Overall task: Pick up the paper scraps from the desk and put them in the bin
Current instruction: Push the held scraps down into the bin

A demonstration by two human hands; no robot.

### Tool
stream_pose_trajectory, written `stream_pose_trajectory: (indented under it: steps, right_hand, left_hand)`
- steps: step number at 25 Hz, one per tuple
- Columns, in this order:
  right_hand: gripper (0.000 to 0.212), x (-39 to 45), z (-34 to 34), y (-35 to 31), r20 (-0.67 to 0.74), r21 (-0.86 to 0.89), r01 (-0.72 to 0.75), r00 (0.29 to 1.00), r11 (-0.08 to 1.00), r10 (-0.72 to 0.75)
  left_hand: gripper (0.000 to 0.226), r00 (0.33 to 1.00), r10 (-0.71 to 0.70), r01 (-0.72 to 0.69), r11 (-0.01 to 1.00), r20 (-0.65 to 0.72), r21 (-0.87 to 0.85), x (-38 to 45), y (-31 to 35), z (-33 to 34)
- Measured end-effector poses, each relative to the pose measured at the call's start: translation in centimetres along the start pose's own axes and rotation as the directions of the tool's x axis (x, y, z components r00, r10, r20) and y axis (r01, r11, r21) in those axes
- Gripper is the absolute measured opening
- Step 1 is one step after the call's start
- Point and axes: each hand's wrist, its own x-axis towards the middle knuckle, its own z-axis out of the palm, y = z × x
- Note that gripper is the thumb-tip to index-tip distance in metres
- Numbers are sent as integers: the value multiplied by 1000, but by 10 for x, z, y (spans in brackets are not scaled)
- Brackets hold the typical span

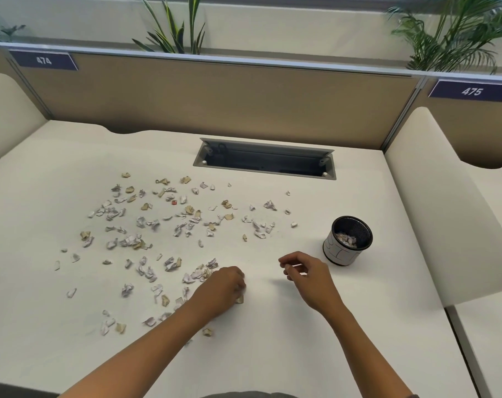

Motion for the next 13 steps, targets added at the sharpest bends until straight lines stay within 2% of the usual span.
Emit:
stream_pose_trajectory:
  steps: [5, 8, 11, 13]
  right_hand:
    - [25, -1, 11, -2, 31, -12, -13, 999, 1000, 14]
    - [23, -4, 24, -2, 81, -43, -16, 996, 999, 20]
    - [21, -8, 39, 1, 147, -75, -23, 989, 997, 34]
    - [17, -9, 51, 3, 189, -112, -21, 981, 993, 42]
  left_hand:
    - [20, 998, -12, 9, 999, -61, -41, -9, -6, 8]
    - [19, 983, -133, 103, 969, -123, -223, -12, -8, 1]
    - [16, 948, -259, 150, 876, -186, -458, -13, -14, -13]
    - [13, 922, -350, 156, 730, -168, -666, -15, -21, -25]
